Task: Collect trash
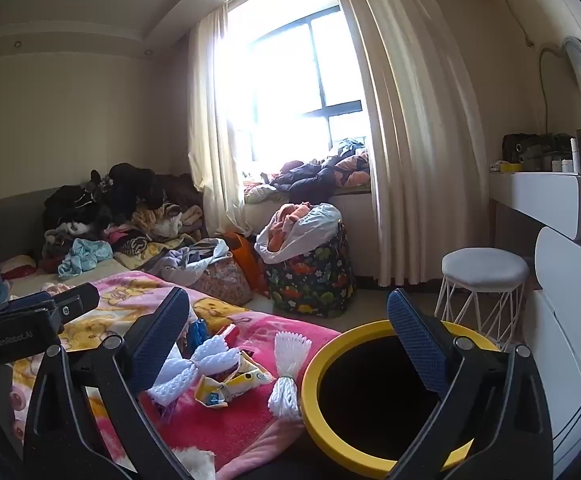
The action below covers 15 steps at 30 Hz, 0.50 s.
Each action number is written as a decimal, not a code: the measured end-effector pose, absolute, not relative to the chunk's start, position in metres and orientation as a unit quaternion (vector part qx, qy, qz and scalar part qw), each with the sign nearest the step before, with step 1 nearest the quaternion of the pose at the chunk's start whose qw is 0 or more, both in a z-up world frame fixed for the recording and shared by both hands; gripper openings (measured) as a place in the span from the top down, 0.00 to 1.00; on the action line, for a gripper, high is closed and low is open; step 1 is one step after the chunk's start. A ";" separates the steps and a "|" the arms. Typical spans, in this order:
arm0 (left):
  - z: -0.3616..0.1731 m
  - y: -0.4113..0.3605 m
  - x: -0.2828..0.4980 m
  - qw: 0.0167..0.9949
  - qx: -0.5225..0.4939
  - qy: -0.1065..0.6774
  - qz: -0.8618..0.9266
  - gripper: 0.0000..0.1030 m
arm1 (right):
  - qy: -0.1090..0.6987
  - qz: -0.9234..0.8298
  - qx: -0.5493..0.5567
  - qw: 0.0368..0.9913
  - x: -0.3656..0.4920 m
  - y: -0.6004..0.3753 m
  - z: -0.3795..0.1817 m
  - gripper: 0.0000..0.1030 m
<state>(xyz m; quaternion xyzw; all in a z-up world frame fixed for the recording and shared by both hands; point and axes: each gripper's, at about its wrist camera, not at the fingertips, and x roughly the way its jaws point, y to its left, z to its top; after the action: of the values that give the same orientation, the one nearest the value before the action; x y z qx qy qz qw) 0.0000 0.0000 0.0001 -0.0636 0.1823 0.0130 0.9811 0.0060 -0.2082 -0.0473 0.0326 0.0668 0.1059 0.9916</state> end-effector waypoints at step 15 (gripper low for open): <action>0.006 -0.004 0.001 0.982 -0.064 0.178 0.009 0.10 | 0.066 0.104 0.026 0.992 0.004 -0.206 -0.043 0.06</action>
<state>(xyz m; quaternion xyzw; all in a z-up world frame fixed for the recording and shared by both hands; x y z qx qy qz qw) 0.0008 -0.0039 0.0056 -0.0641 0.1780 0.0088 0.9819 0.0036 -0.2055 -0.0425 0.0259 0.0660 0.1041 0.9920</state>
